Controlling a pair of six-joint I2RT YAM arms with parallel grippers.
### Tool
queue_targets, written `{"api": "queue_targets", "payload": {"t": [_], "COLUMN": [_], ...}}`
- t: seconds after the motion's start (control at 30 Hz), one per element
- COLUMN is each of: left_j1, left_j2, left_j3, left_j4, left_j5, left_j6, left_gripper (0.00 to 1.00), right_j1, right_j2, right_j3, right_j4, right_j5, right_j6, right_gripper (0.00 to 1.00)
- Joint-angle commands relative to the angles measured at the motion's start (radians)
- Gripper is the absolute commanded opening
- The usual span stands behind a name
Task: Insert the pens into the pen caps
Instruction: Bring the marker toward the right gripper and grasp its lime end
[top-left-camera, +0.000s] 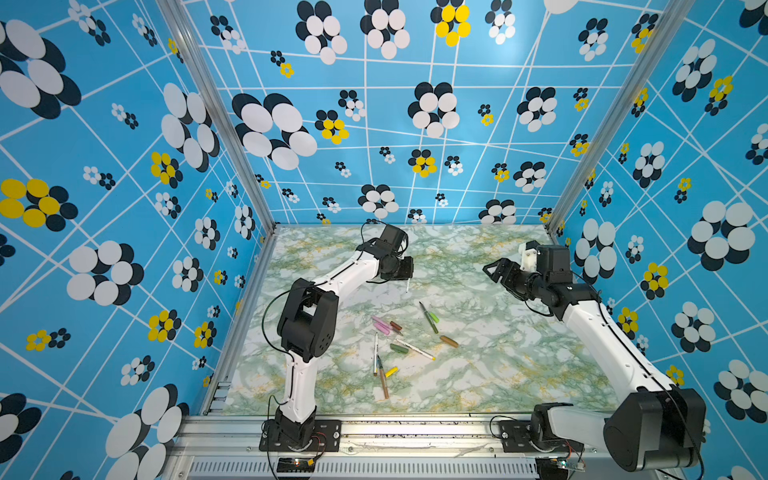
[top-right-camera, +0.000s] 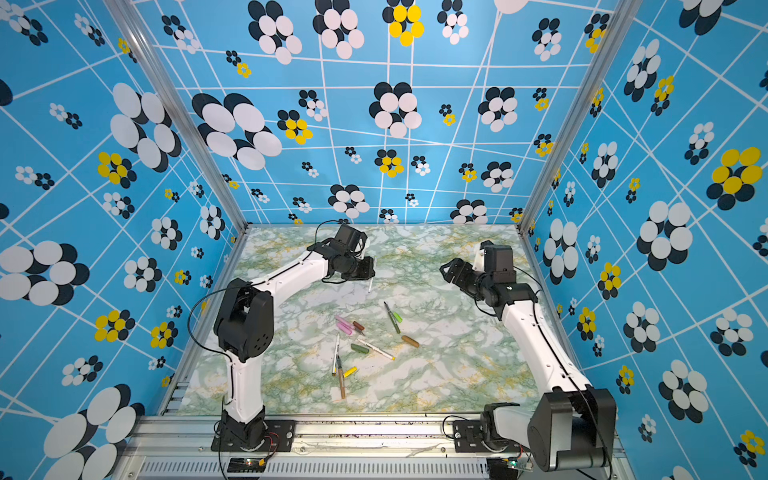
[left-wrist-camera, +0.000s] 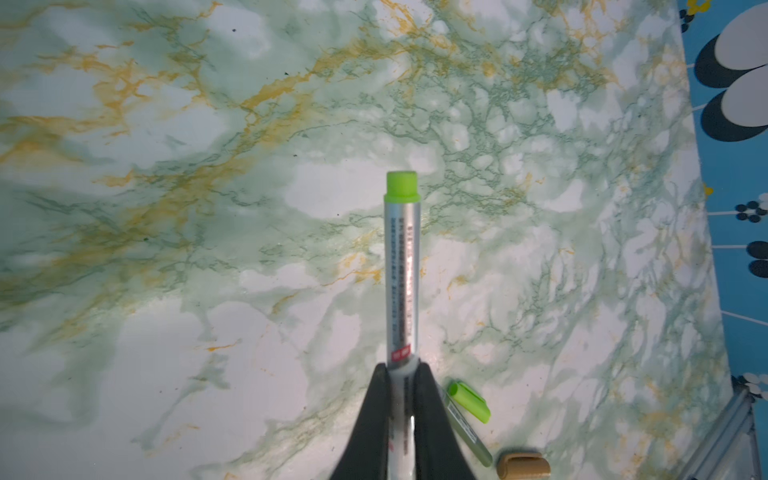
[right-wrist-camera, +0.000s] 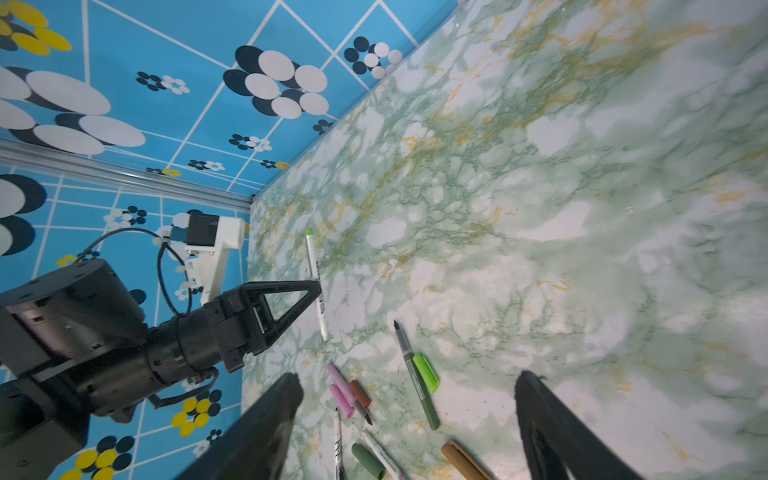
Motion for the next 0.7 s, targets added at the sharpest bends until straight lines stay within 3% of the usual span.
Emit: {"api": "queue_targets", "payload": {"t": [0.0, 0.33, 0.67], "left_j1": [-0.007, -0.044, -0.070], "left_j2": [-0.084, -0.203, -0.247], "left_j3": [-0.060, -0.146, -0.158], "left_j4": [0.093, 0.129, 0.119], "left_j5": [0.106, 0.158, 0.153], "left_j6": [-0.068, -0.129, -0.135], "left_gripper": [0.00, 0.00, 0.00], "right_j1": [0.027, 0.217, 0.290], "right_j2": [0.033, 0.197, 0.335], "right_j3": [0.020, 0.175, 0.274], "right_j4": [0.129, 0.150, 0.116], "right_j5": [-0.108, -0.079, -0.050], "right_j6": [0.100, 0.100, 0.053], "right_gripper": [0.84, 0.80, 0.75]}}
